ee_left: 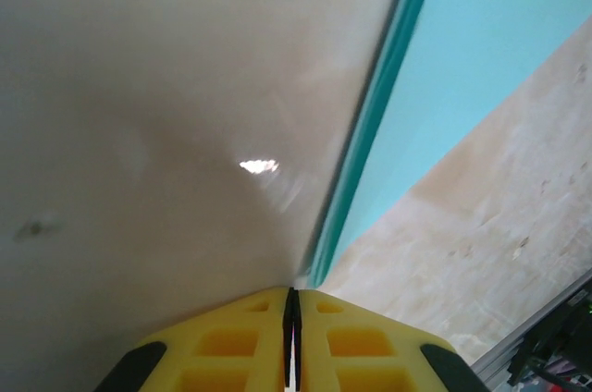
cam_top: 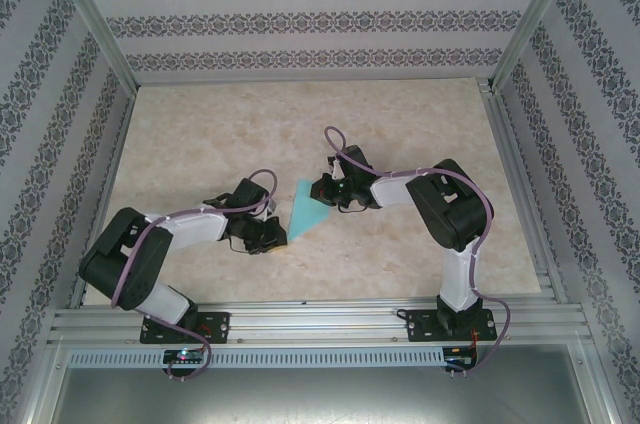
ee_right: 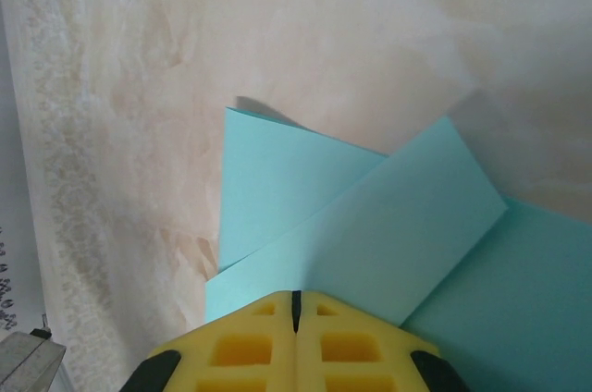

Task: Fold a paper plane with a square sheet of paper (pick it up from the middle)
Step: Fourth fold the wing at the center of the table.

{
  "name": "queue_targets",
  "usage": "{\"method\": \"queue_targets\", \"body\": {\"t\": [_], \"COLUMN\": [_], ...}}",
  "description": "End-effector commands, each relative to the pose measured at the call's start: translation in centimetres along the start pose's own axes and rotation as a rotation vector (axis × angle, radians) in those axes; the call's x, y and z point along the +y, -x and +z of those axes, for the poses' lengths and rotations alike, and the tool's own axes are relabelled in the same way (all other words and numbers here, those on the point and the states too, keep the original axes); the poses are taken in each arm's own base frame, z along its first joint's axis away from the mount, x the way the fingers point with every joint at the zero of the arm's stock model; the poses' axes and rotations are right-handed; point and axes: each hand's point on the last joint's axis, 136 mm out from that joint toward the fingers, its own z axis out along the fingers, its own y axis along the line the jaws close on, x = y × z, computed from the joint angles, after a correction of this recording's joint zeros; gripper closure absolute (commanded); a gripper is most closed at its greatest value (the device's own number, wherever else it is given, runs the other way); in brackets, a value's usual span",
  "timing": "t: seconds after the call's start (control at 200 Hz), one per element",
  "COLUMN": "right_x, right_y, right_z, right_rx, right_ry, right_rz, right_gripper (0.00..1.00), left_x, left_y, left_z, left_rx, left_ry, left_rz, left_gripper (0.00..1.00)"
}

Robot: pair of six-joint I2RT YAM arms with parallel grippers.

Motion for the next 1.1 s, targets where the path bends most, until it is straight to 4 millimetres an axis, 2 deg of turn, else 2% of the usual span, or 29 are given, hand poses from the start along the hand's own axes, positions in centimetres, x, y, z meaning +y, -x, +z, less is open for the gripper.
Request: {"method": "queue_targets", "body": {"t": [0.0, 0.185, 0.27, 0.445, 0.55, 0.614, 0.714, 0.849, 1.004, 1.094], "right_x": [-7.6, -7.5, -7.5, -7.3, -7.1, -6.9, -6.2, -4.4, -0.3, 2.0], "right_y": [-2.9, -2.9, -3.0, -2.9, -2.9, -2.8, -2.5, -1.5, 0.4, 0.3], "right_z": [0.5, 0.5, 0.6, 0.6, 0.7, 0.7, 0.6, 0.2, -1.1, -1.5], "right_rx": [0.06, 0.062, 0.062, 0.063, 0.065, 0.065, 0.063, 0.058, 0.028, 0.03], "right_ry": [-0.249, -0.248, -0.246, -0.241, -0.236, -0.23, -0.215, -0.176, -0.092, -0.045], "right_rz": [0.092, 0.093, 0.094, 0.096, 0.094, 0.092, 0.084, 0.058, -0.014, -0.055], "right_gripper": [0.94, 0.94, 0.93, 0.93, 0.92, 0.92, 0.91, 0.9, 0.89, 0.89], "left_x": [1.9, -1.3, -2.5, -5.3, -5.9, -5.5, -3.7, -0.5, 1.7, 1.9], "left_y": [-2.0, 0.0, 1.2, 3.9, 4.9, 5.0, 4.6, 3.1, 1.4, 1.3], "left_z": [-0.8, -3.2, -3.6, -2.3, -0.9, 0.1, 1.4, 2.1, 2.2, 2.4], "left_rx": [0.053, -0.068, -0.109, -0.12, -0.103, -0.082, -0.053, -0.017, 0.008, 0.01], "left_ry": [0.086, 0.006, -0.021, -0.104, -0.125, -0.118, -0.06, 0.042, 0.1, 0.096], "left_rz": [-0.022, 0.028, 0.045, 0.058, 0.055, 0.049, 0.025, 0.001, 0.001, -0.006], "left_gripper": [0.87, 0.83, 0.81, 0.8, 0.8, 0.8, 0.81, 0.91, 0.96, 0.96]}}
